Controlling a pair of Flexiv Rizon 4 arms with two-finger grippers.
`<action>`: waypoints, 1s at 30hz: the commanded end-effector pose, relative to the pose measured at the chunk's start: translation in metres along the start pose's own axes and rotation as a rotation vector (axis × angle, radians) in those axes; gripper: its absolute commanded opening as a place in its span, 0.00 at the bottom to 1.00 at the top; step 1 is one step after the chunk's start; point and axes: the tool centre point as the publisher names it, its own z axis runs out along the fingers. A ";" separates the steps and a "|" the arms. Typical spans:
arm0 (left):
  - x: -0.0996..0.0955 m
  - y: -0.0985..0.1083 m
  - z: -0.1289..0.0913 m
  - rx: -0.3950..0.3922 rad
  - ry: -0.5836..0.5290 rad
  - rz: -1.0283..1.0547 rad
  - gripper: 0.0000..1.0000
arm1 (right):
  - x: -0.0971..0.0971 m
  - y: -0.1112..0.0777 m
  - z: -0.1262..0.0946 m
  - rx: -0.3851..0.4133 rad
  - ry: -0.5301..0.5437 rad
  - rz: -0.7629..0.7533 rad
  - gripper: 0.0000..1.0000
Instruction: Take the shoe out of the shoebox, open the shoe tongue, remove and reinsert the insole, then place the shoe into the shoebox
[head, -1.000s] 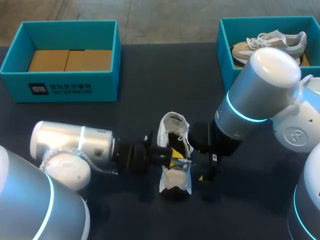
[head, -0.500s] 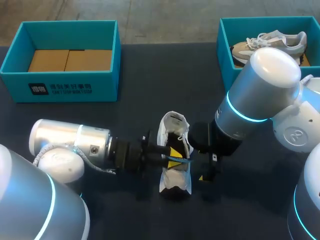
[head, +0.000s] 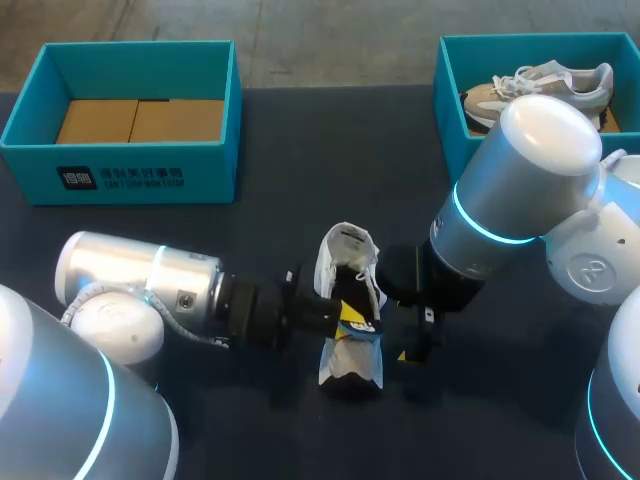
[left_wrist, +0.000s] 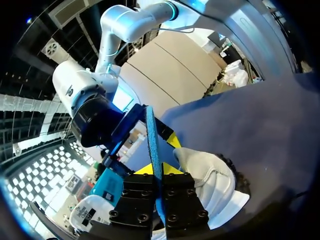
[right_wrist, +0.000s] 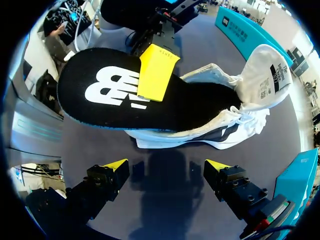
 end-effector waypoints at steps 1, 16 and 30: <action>0.003 0.000 0.001 -0.017 0.013 0.028 0.00 | 0.001 0.001 0.002 0.002 -0.004 0.001 1.00; 0.002 0.028 -0.001 -0.130 0.020 0.094 0.00 | 0.001 0.001 0.002 0.002 -0.004 0.001 1.00; 0.000 0.032 -0.001 -0.098 0.022 0.013 0.00 | 0.001 0.001 0.002 0.002 -0.004 0.001 1.00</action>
